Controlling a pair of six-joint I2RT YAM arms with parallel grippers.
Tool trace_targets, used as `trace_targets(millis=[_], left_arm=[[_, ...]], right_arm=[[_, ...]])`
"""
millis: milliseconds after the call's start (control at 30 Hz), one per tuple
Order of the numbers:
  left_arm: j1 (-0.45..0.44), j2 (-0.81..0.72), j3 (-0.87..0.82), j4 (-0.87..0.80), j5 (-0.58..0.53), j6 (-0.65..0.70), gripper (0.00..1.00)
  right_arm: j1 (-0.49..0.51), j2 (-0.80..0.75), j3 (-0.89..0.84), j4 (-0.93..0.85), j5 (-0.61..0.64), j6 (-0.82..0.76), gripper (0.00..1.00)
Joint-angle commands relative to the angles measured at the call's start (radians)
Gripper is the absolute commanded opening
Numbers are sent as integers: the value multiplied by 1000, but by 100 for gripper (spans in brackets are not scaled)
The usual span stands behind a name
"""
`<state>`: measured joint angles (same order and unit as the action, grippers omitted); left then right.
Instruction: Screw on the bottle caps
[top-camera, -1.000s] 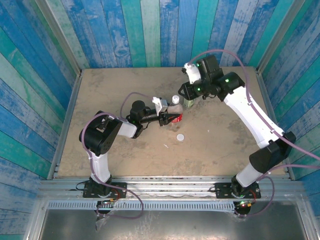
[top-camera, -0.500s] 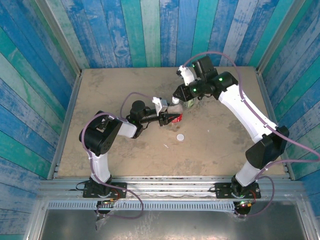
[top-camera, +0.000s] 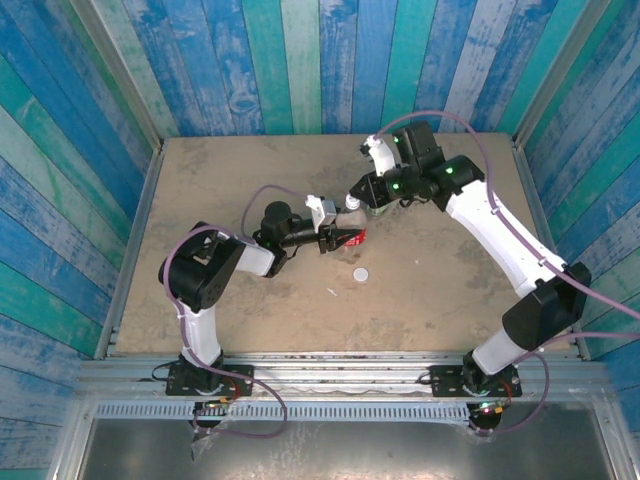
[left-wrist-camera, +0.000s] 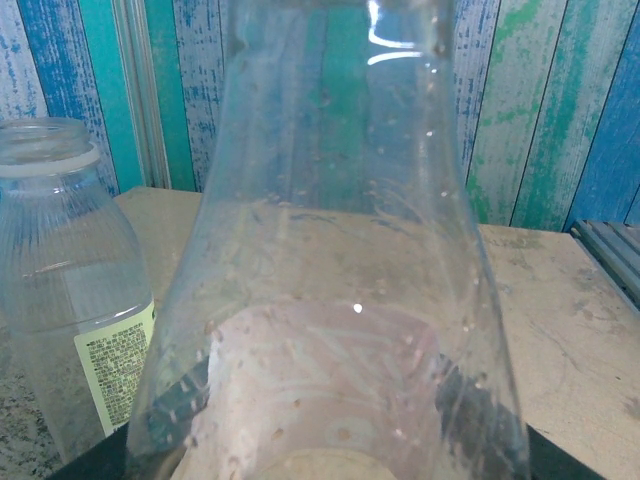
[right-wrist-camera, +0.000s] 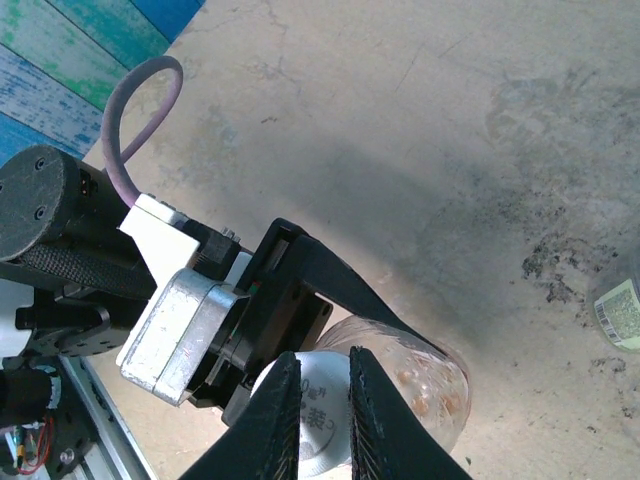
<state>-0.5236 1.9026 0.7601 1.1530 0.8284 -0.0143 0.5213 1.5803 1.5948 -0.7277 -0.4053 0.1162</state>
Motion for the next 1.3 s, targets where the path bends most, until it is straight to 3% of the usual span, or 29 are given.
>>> trace_targets(millis=[0,467,667,800,1033,1267], left_arm=[[-4,75,-25,-191,-23,-37,43],[-4,74,-18,-191,-16,-32,43],[-4,48,-31,-204,-13,-14,43],[-4,34,-44,-213,-9,0,43],[-4,69,-44,-192,-2,-15,43],[-3,88,-33,-194,-3,-14,43]], right_arm=[[8,-9,-47,-124,-41,24,17],[8,-101,-99,-97,-84,45,17],[-3,-130,-80,-89,10,-17,36],[-20,-111,-55,-46,1,1,37],[-53,12,37,-40,-76,19,37],[-57,74,82,-63,-140,-5,29]])
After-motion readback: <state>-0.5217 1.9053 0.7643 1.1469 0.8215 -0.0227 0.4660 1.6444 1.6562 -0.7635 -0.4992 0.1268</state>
